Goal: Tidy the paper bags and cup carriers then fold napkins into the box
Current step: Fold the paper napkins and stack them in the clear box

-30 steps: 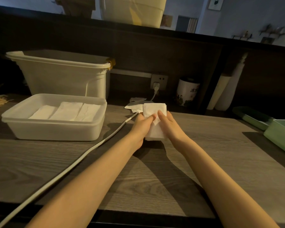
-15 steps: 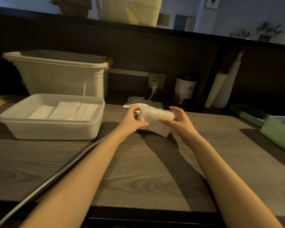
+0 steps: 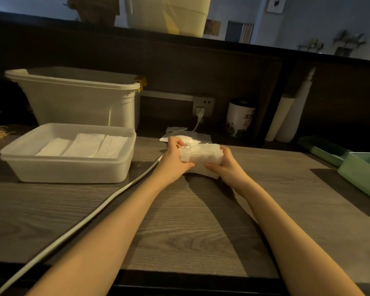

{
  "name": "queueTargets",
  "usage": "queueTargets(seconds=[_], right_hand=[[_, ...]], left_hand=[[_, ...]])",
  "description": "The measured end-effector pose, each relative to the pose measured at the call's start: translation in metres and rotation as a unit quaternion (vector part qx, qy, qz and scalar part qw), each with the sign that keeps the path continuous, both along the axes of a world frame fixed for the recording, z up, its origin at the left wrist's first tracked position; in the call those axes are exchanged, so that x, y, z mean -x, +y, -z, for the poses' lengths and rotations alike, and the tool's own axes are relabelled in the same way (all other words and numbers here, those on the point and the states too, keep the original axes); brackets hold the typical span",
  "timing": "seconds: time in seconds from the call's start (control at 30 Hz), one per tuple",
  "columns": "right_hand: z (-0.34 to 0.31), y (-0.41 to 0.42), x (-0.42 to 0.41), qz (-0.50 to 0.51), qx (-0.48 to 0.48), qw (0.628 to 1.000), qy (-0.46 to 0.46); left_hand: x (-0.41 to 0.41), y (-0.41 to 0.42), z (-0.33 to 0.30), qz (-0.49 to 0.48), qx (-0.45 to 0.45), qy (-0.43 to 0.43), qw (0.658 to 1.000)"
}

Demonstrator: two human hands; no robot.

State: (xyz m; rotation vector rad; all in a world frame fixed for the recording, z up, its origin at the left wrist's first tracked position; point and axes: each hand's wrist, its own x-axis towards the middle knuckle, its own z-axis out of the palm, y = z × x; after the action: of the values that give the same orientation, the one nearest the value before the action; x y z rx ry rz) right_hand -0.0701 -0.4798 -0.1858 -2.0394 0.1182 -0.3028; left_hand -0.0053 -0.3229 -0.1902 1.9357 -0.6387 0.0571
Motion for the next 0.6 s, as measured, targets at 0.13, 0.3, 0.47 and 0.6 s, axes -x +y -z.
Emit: queueTargets(seconds=[0.13, 0.3, 0.47, 0.6], right_hand=[[0.004, 0.001, -0.002, 0.039, -0.01, 0.999, -0.022], [-0.008, 0.008, -0.004, 0.133, -0.113, 0.968, -0.178], [-0.02, 0.015, -0.001, 0.146, -0.208, 0.948, -0.189], [-0.037, 0.021, -0.005, 0.139, -0.183, 0.957, -0.178]], left_hand=[[-0.002, 0.003, 0.003, -0.007, 0.024, 0.062, 0.998], [0.006, 0.0, -0.016, 0.03, 0.048, 0.096, 0.994], [0.02, -0.006, -0.03, 0.096, 0.041, 0.193, 0.976], [0.024, -0.011, -0.046, 0.099, 0.05, 0.24, 0.964]])
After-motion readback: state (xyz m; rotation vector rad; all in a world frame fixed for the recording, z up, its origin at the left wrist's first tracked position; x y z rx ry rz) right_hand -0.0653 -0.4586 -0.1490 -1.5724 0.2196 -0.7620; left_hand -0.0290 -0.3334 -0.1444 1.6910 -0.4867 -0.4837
